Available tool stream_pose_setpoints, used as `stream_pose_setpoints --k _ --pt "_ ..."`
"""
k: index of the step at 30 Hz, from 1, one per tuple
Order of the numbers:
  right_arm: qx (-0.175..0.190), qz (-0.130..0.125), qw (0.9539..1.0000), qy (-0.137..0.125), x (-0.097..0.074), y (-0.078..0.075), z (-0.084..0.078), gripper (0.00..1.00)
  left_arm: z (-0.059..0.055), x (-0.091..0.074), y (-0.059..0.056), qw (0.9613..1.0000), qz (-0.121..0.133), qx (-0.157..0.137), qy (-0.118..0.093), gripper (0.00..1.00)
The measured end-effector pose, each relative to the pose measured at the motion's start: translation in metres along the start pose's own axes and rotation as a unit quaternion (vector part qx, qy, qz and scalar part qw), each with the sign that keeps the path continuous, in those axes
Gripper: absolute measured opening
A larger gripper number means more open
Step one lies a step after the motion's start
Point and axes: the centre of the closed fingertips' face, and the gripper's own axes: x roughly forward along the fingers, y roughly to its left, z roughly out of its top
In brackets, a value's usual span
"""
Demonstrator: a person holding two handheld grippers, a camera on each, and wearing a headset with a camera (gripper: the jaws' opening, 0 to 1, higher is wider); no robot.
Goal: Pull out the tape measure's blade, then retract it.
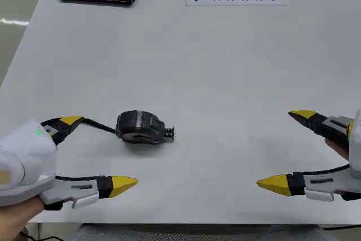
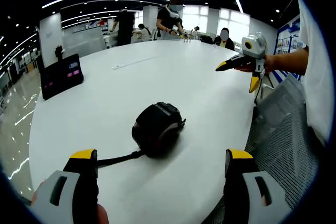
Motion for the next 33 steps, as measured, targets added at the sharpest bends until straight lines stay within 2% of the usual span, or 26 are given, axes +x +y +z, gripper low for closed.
stream_pose_setpoints --k 17,28,32,33 --pt "-0.012 -0.003 0.9999 0.008 -0.0051 0.0005 -0.0081 0.99 -0.005 -0.0025 -0.002 0.9996 -0.009 0.026 0.007 0.99" --pt "-0.01 -0.002 0.9999 0.013 -0.0059 0.0001 -0.0105 0.99 -0.0044 -0.0038 -0.0003 0.9997 -0.01 0.021 0.005 0.99" --pt "-0.008 -0.001 0.9999 0.014 -0.0053 0.0011 -0.0108 0.99 -0.0049 -0.0032 -0.0021 0.9998 -0.013 0.017 0.004 0.99" --pt "-0.008 -0.001 0.9999 0.014 -0.0053 0.0013 -0.0109 0.99 -0.0061 -0.003 -0.006 0.9997 -0.023 0.009 0.006 0.99"
